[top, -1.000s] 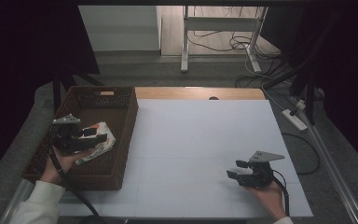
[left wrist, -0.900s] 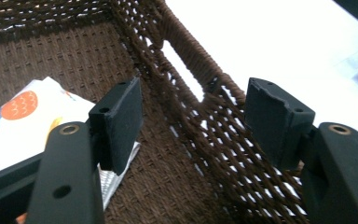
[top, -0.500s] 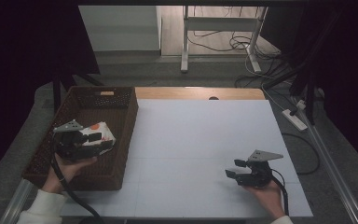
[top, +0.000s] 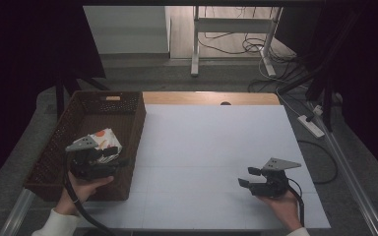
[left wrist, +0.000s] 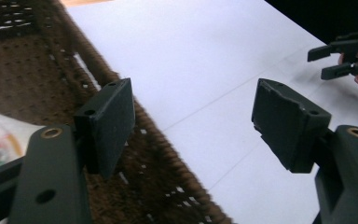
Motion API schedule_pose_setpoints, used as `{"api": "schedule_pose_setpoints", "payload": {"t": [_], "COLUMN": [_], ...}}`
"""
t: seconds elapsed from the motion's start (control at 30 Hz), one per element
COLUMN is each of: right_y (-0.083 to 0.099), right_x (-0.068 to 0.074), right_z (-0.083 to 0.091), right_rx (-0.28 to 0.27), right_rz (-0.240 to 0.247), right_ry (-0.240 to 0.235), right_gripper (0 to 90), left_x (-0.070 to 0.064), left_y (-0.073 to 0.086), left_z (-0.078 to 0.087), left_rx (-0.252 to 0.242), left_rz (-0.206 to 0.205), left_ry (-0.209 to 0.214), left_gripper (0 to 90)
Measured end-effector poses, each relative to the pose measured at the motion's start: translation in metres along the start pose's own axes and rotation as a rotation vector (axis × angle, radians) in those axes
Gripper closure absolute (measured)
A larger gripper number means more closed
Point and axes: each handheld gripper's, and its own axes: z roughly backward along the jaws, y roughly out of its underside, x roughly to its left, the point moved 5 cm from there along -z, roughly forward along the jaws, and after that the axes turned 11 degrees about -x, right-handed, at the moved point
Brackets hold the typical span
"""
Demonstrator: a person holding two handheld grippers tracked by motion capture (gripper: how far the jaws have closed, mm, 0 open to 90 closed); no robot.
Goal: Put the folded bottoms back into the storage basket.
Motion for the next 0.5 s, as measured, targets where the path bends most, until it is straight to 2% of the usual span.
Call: {"api": "schedule_pose_setpoints", "payload": {"t": [0.07,0.27,0.5], "right_y": [-0.002,-0.010,-0.012], "right_x": [0.001,0.004,0.007], "right_z": [0.002,0.012,0.017], "right_rx": [-0.009,-0.043,-0.042], "right_rz": [0.000,0.013,0.047], "right_ry": [-0.005,-0.019,-0.023], "right_gripper": [35.2,35.1,34.7], "left_x": [-0.005,-0.013,-0.016], "left_y": [0.002,0.006,0.008], "left_z": [-0.002,-0.005,-0.005], "left_rx": [0.011,0.013,0.006], "left_rz": [-0.017,-0.030,-0.034], "left_ry": [-0.002,-0.007,-0.014], "left_gripper": [28.1,27.5,27.4]}}
